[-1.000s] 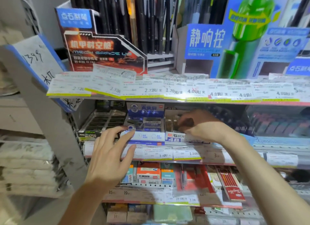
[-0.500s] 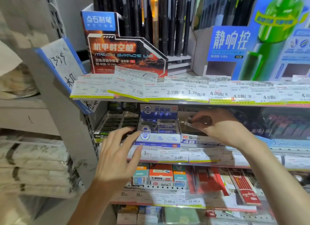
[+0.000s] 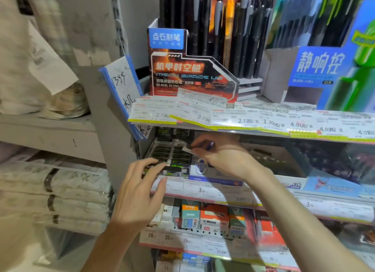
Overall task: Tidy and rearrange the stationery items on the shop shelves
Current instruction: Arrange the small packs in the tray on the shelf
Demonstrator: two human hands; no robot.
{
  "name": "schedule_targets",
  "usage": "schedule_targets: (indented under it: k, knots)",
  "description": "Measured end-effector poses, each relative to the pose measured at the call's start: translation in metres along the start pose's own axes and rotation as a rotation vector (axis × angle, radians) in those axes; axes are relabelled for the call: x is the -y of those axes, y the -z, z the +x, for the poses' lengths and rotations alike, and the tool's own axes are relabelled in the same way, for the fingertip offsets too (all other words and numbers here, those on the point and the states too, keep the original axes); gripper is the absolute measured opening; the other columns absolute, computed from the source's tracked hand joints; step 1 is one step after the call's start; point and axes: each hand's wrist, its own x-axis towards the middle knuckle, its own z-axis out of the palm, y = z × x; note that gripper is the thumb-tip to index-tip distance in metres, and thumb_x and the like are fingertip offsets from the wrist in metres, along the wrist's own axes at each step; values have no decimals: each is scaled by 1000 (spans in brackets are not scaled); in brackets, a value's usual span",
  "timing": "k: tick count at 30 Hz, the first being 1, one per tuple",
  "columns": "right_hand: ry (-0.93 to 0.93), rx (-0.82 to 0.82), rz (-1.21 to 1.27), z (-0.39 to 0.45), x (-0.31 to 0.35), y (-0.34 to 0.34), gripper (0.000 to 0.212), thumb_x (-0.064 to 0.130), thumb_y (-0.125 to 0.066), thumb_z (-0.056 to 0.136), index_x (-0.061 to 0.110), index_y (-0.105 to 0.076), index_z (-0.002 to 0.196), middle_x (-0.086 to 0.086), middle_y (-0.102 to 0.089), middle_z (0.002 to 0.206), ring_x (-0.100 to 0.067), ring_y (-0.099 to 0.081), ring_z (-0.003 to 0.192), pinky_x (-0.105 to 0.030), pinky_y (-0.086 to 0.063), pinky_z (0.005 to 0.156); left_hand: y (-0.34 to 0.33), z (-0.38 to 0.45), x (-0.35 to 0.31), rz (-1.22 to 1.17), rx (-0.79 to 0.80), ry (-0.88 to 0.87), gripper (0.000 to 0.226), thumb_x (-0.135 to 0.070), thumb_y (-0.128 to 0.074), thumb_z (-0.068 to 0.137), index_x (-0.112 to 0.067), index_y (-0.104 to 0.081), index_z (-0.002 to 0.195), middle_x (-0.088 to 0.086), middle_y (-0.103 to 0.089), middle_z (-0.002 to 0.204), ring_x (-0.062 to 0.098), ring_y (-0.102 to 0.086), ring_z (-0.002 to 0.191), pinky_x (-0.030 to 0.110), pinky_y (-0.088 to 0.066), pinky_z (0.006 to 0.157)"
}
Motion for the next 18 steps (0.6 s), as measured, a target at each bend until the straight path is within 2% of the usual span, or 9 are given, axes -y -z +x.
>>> schedule_targets:
  k: [3, 7, 9, 11, 13, 15, 18]
  knots:
    - [23, 78, -10, 16, 13, -15, 13, 34, -68, 91, 27, -74, 101, 13, -70, 93, -6, -63, 86, -24, -51, 76, 1, 0, 1, -10, 6, -4, 40, -35, -47, 95, -16, -63, 127, -3, -54, 125, 16, -48, 121, 30, -40, 100]
    - [34, 173, -62, 25, 21, -28, 12, 32, -71, 90, 25, -76, 98, 9, -74, 96, -8, -67, 88, -27, -54, 80, 4, 2, 0, -19, 13, 31, 42, -37, -45, 94, -16, -62, 127, -5, -55, 124, 13, -48, 121, 31, -43, 99]
    - [44, 199, -93, 24, 21, -30, 13, 31, -70, 90, 26, -76, 100, 9, -74, 99, -8, -66, 89, -21, -52, 78, 4, 2, 0, -17, 16, 34, 43, -38, -45, 94, -15, -62, 126, -5, -55, 123, 13, -48, 120, 31, -43, 98]
    - [47, 194, -76, 22, 19, -29, 13, 30, -71, 90, 26, -77, 101, 13, -72, 96, -3, -63, 84, -9, -45, 69, 4, 3, -1, -11, 15, 33, 42, -38, -46, 94, -15, -63, 125, -5, -55, 122, 12, -48, 119, 31, -43, 98]
    - [58, 192, -62, 21, 18, -29, 14, 30, -72, 90, 25, -78, 102, 13, -72, 96, 0, -61, 81, -4, -40, 66, 3, 3, -1, -2, 20, 33, 42, -38, -45, 94, -15, -63, 125, -5, -55, 122, 12, -48, 119, 30, -43, 98]
    - [74, 197, -48, 19, 18, -30, 15, 31, -71, 91, 24, -78, 101, 12, -74, 97, 0, -63, 81, -8, -43, 68, 3, 3, -2, 13, 23, 39, 43, -39, -44, 94, -16, -63, 124, -5, -56, 121, 12, -47, 119, 28, -41, 98]
    - [71, 204, -5, 15, 15, -29, 17, 33, -69, 92, 22, -80, 98, 9, -74, 95, -6, -66, 84, -24, -53, 76, 3, 3, -2, 30, 29, 51, 45, -40, -42, 93, -15, -62, 125, -4, -57, 122, 13, -46, 120, 31, -41, 100]
